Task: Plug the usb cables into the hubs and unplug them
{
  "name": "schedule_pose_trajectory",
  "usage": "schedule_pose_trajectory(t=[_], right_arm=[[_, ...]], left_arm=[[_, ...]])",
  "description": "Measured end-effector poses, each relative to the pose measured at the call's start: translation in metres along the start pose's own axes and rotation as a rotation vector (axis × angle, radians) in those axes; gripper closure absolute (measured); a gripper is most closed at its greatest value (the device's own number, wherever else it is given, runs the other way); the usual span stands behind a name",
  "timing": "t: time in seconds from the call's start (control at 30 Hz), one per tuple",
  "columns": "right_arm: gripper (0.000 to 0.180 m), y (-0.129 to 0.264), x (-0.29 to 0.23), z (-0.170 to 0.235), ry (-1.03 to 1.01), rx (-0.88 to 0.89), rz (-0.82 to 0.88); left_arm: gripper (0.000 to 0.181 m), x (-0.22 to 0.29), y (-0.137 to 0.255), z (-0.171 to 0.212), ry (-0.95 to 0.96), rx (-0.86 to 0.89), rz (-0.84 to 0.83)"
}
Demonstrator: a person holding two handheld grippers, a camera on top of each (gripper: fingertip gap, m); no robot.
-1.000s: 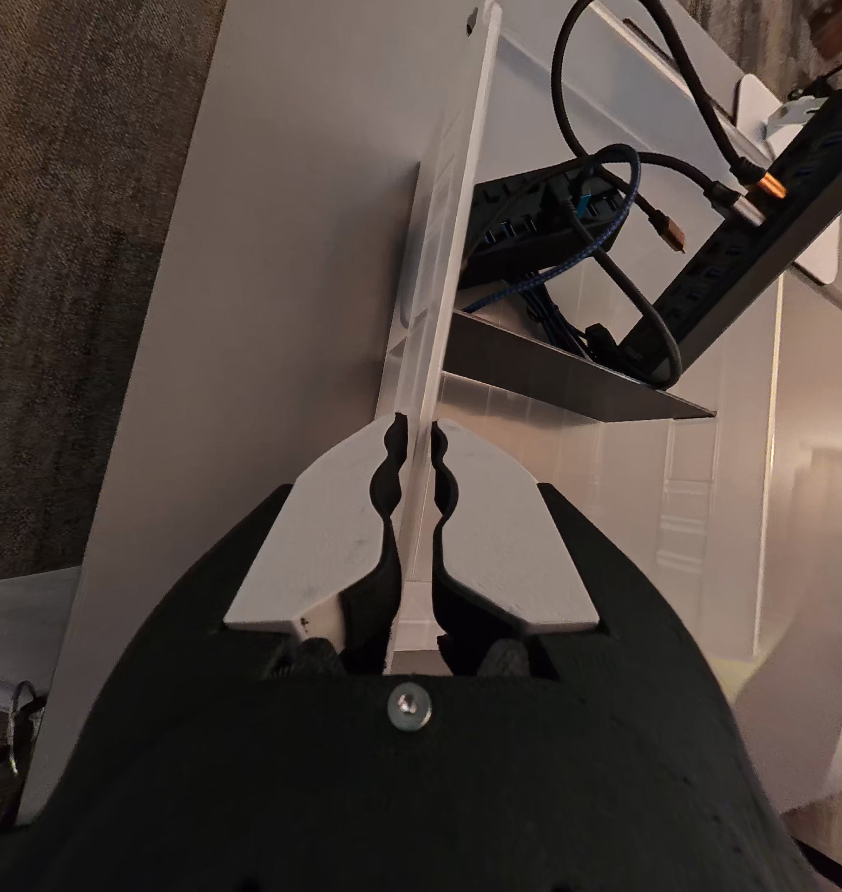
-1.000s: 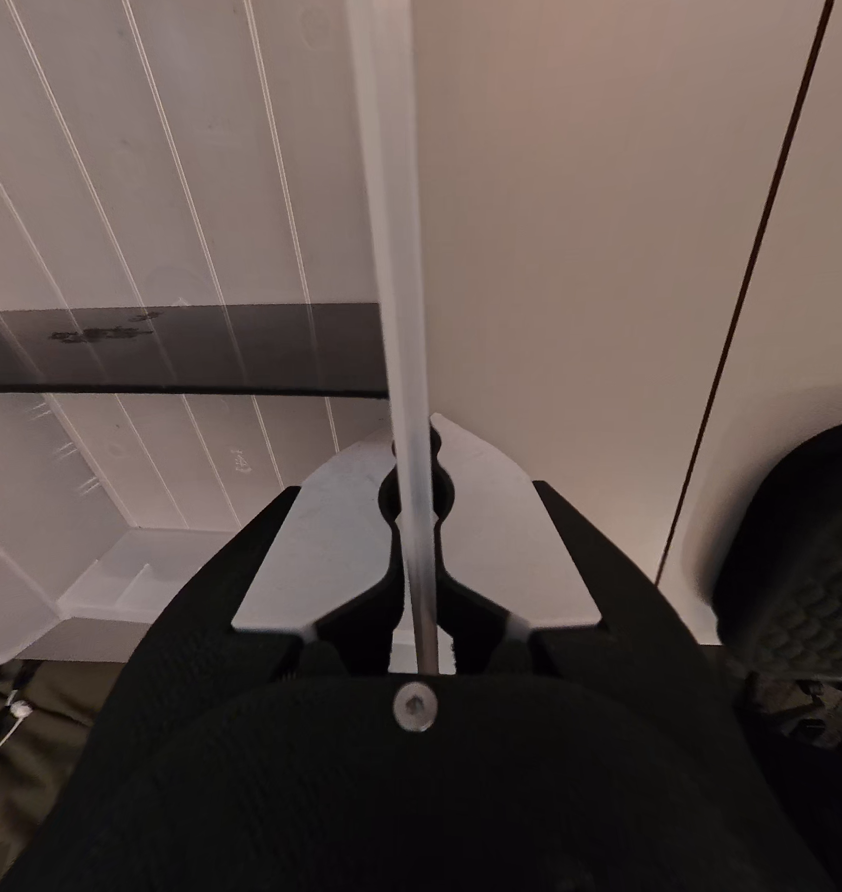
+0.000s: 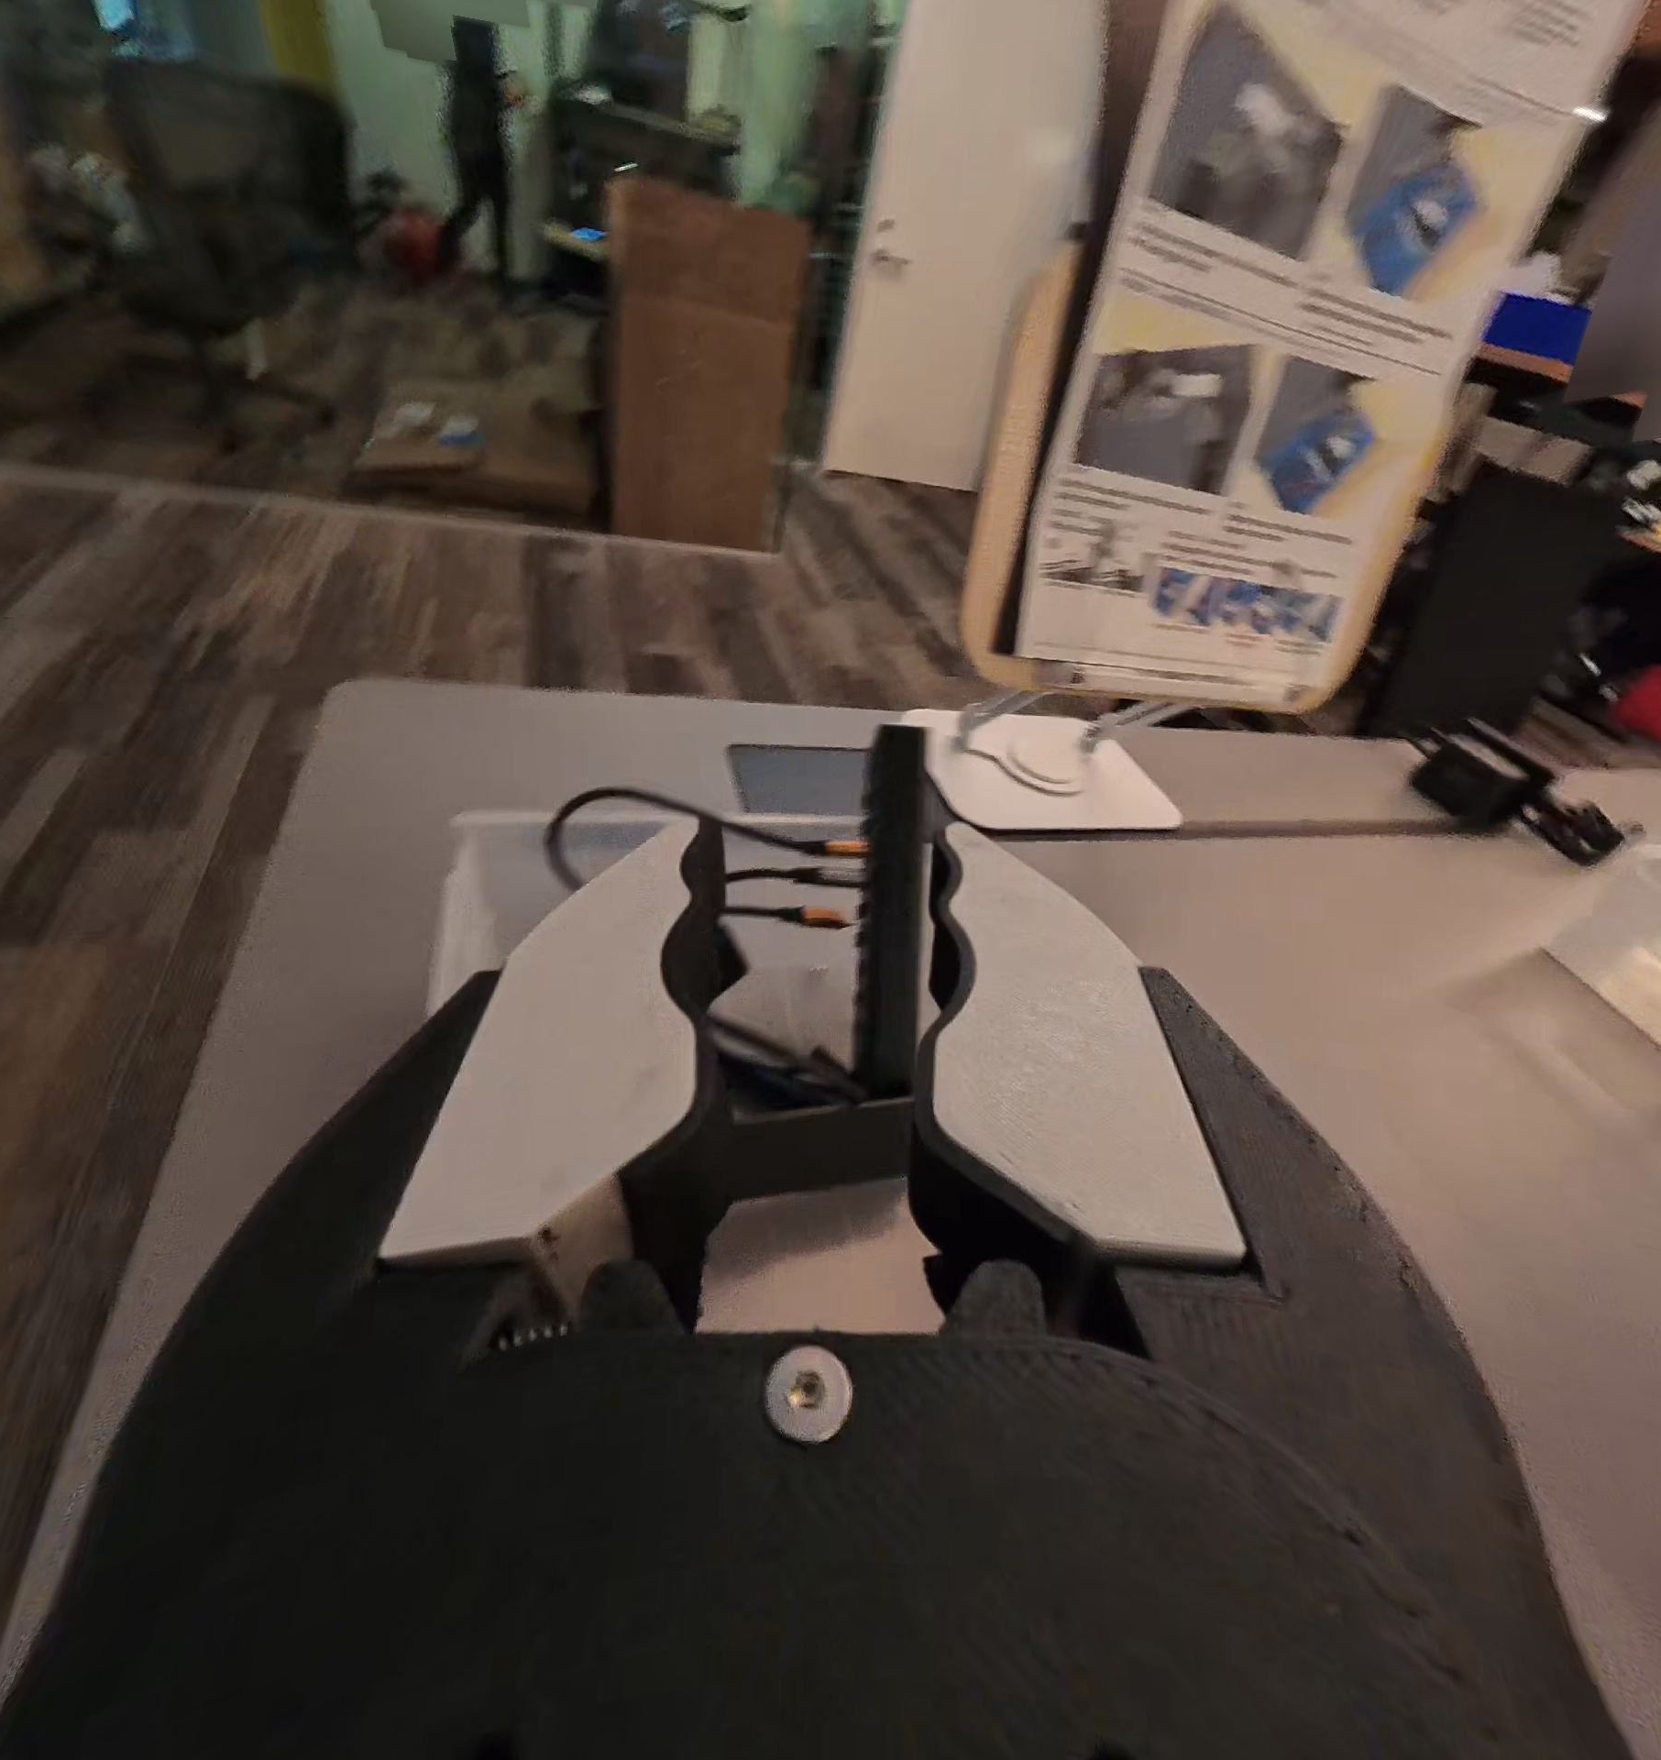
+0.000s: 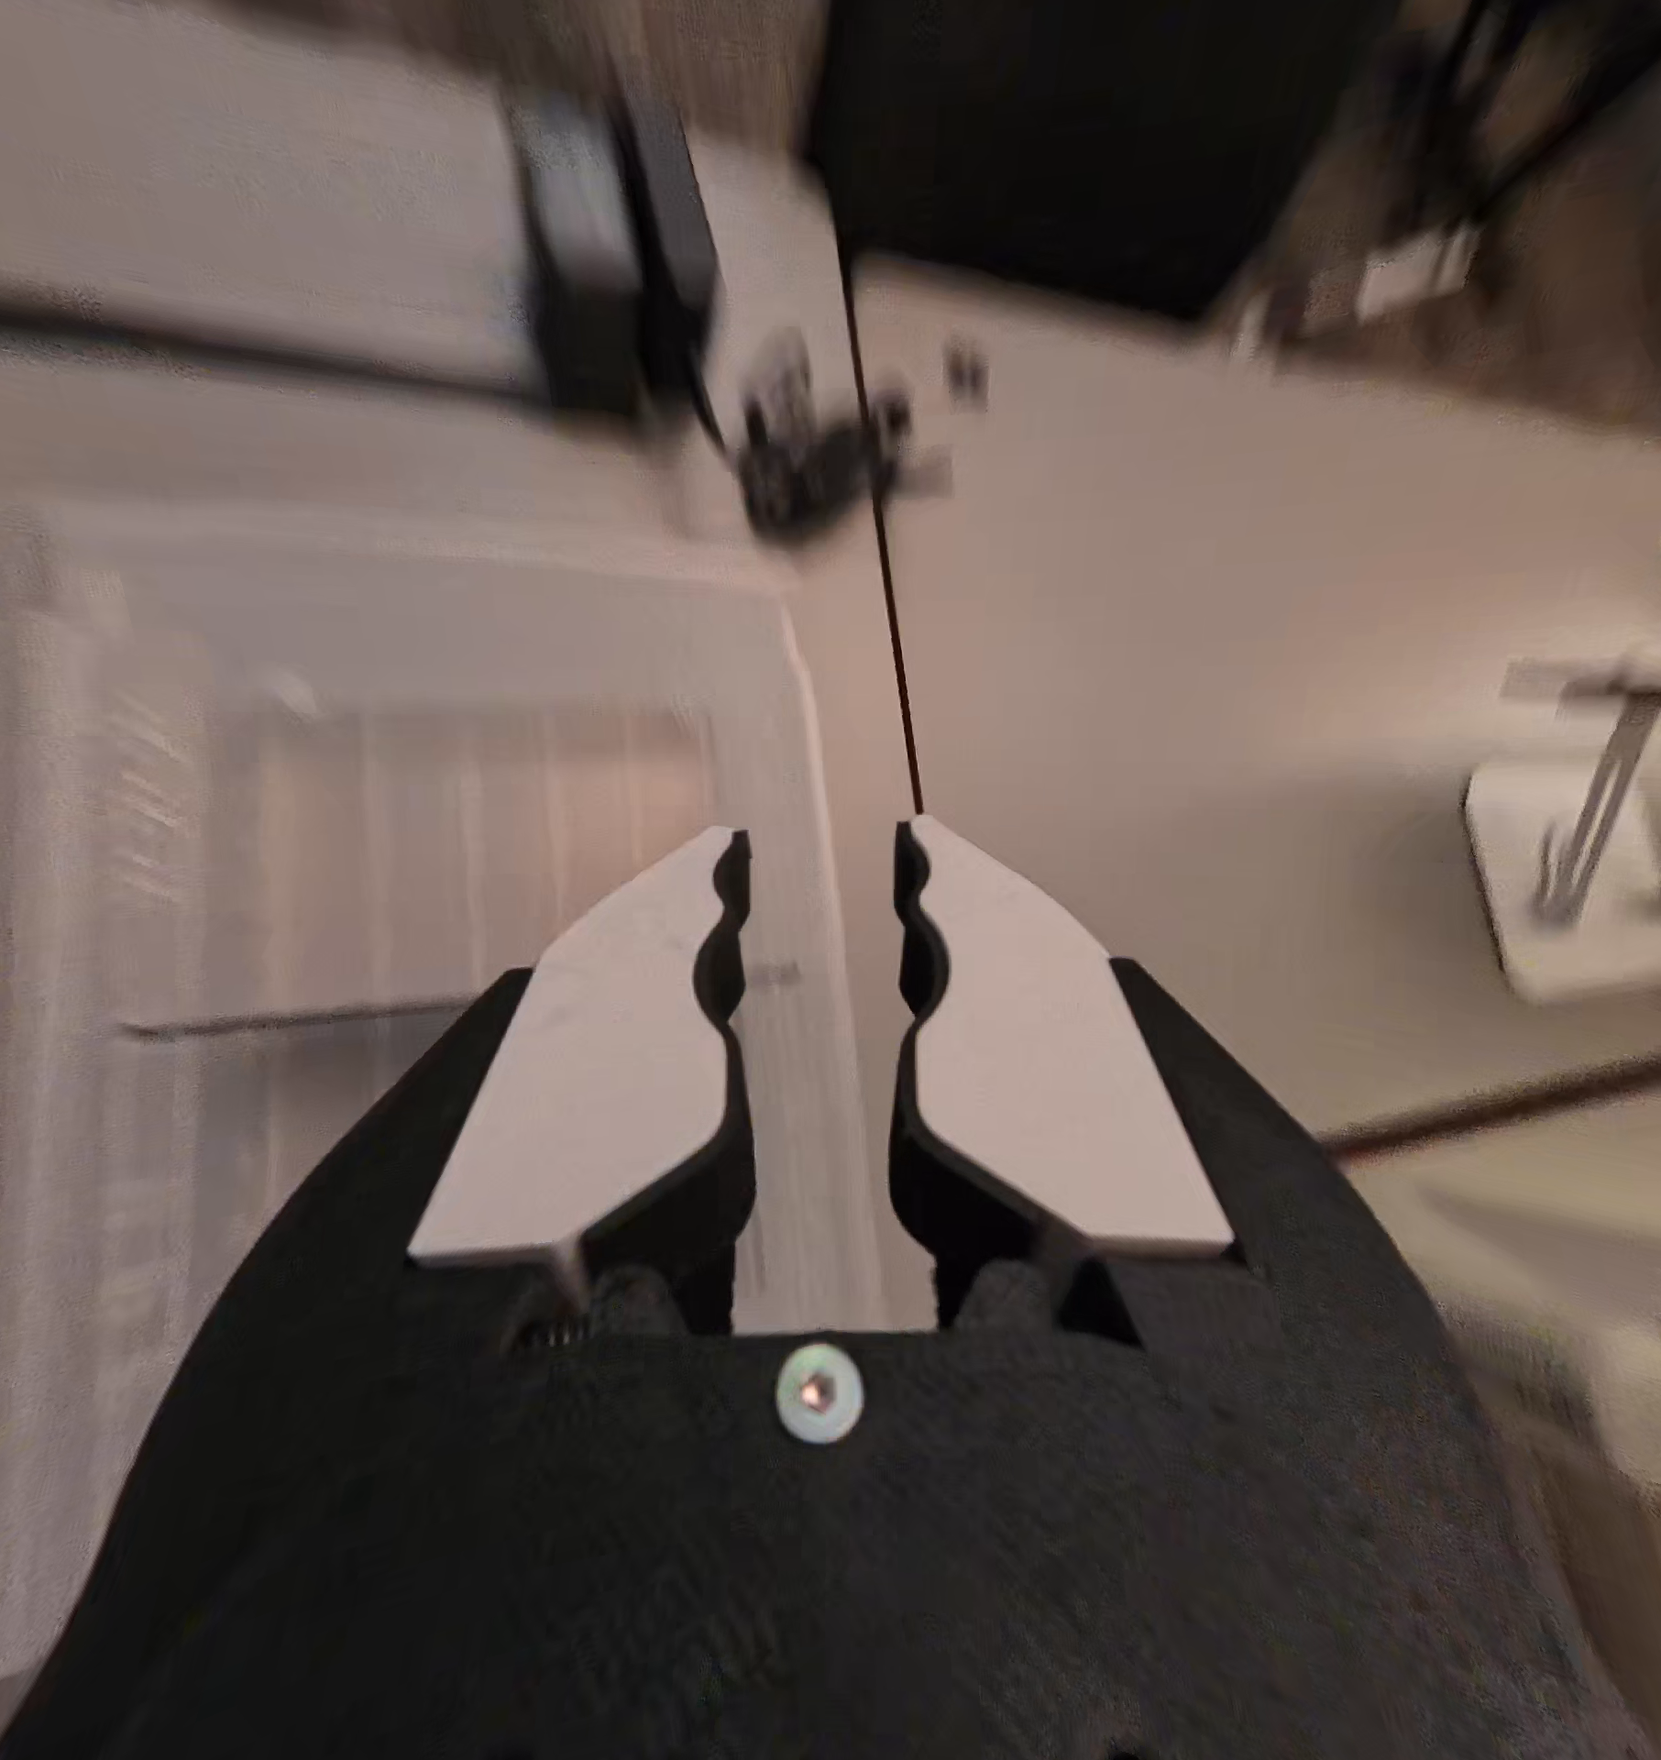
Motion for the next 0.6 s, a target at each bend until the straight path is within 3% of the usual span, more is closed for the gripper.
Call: schedule_pose_trajectory(t=[0.1,0.23,0.37,0.6], right_arm=[[0.15,0.059,-0.048,-0.058,0.026,0.463,-0.104],[0.134,0.124,-0.13,-0.092,0.051,0.917,-0.376],[0.133,0.137,-0.201,-0.097,0.099,0.917,-0.544],[0.134,0.138,-0.294,-0.104,0.146,0.892,-0.777]], left_arm=[[0.125,0.034,-0.035,0.014,-0.124,-0.041,0.107],[0.121,0.03,-0.084,0.06,-0.166,-0.352,0.02],[0.127,0.026,-0.108,0.091,-0.183,-0.554,-0.027],[0.138,0.02,-0.128,0.098,-0.318,-0.612,-0.128]])
Point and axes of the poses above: each gripper's, where its closed fingertips meet, y back along the fingers, z out of its underside, x = y × z across the jaws, the point moved 3 cm from there along y, back along the fingers, and after that the axes turned 3 degrees about -z, right-handed, at the moved point
